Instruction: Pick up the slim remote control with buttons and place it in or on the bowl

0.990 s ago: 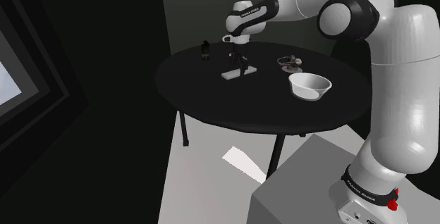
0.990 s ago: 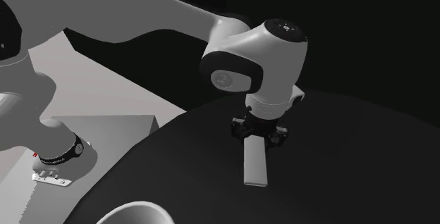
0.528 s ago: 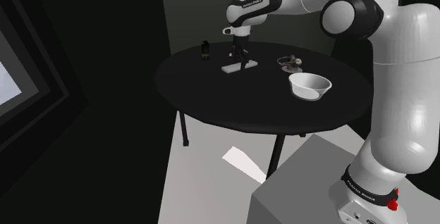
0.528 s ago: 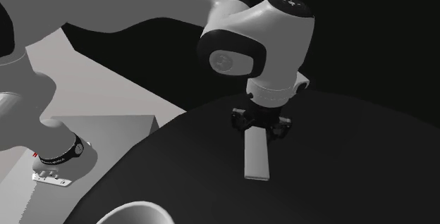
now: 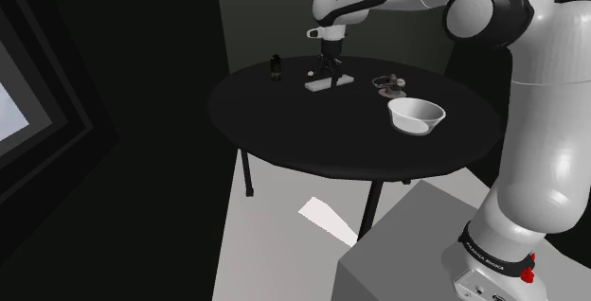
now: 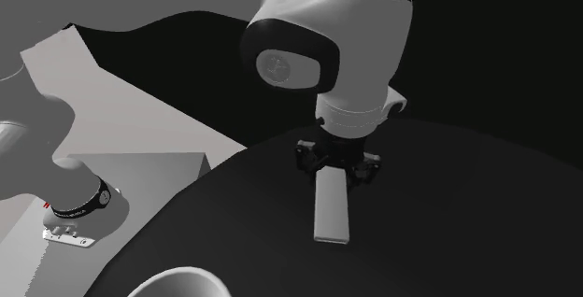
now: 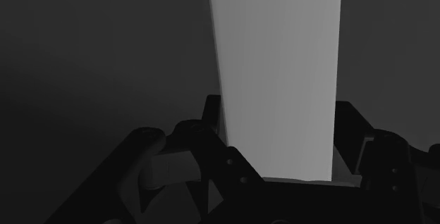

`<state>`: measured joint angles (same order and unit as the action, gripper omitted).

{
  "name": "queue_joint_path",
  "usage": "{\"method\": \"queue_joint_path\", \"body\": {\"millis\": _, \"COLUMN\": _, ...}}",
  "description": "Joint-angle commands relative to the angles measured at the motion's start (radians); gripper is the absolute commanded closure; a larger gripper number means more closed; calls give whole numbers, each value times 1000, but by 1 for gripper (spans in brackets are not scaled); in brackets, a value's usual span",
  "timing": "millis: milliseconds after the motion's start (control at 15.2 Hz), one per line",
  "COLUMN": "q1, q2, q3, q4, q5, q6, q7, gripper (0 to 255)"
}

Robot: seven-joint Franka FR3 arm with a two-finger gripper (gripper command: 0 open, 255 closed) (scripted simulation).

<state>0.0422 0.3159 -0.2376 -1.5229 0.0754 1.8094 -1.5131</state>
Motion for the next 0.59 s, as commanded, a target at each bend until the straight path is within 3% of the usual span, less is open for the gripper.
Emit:
{"method": "queue_joint_path", "body": {"millis": 0, "q1": -11, "q2": -56, "q3": -12, "q4": -82, "q5": -10, "q6": 27, "q7": -25, "gripper": 255}}
{"method": "queue_joint_path", "body": {"millis": 528, "q1": -69, "q2": -258, "q3": -71, "q4": -344, "q5": -59, "q6": 93, "q7": -137, "gripper": 255}}
